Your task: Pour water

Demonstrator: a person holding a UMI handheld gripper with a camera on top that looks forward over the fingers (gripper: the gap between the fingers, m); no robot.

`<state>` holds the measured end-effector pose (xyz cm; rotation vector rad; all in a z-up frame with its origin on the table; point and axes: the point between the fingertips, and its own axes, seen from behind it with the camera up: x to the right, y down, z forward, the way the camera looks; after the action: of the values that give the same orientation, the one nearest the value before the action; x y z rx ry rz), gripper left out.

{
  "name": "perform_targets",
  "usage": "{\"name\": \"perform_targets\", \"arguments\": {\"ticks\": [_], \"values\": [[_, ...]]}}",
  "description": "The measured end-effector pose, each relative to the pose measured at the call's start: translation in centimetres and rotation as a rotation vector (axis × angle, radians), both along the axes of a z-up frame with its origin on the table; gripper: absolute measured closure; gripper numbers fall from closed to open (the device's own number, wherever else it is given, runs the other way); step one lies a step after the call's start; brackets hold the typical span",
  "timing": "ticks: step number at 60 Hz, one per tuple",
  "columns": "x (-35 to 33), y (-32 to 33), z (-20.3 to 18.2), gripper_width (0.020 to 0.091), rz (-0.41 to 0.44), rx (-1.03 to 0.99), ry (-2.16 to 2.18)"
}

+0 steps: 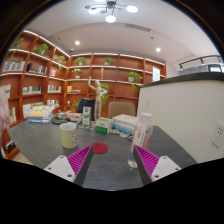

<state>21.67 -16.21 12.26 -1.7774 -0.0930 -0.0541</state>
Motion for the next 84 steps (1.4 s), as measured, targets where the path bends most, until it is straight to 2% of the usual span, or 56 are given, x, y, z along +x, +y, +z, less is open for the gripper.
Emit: {"name": "perform_targets", "arguments": {"ticks": [1, 10, 11, 12, 20, 32, 36, 40, 41, 43, 51, 52, 53, 54, 68, 84], "values": [[2.1, 0.5, -0.2, 0.0256, -0.003, 0.005, -0.004], [5.9, 1.3, -0.9, 0.0249, -0.084, 0.034, -0.017], [4.5, 2.7, 0.8, 0.025, -0.09, 0.031, -0.01], [3.9, 2.6, 0.2, 0.0251, -0.1, 0.033, 0.0], [5.9, 4.5, -1.4, 0.0262, -0.086, 0.045, 0.064], [6.7, 7.3, -1.7, 0.0276, -0.089, 0.107, -0.028], [8.3, 8.5, -2.5, 0.0364, -0.074, 0.112, -0.054], [10.4, 10.8, -2.6, 0.0512, -0.076, 0.105, -0.066], [11.8, 11.9, -2.3, 0.0569, -0.078, 0.104, -0.075], [12.2, 12.5, -2.3, 0.0577, -0.07, 0.098, -0.072], [11.7, 13.0, -2.6, 0.0723, -0.045, 0.073, -0.013], [11.7, 13.0, -2.6, 0.0728, -0.042, 0.071, -0.012], [11.6, 13.0, -2.6, 0.0695, -0.038, 0.07, -0.014], [11.5, 13.0, -2.7, 0.0779, -0.034, 0.067, -0.016], [11.2, 13.1, -2.4, 0.0779, -0.025, 0.025, -0.087], [4.3, 15.7, 1.9, 0.078, 0.114, 0.076, -0.832]]}}
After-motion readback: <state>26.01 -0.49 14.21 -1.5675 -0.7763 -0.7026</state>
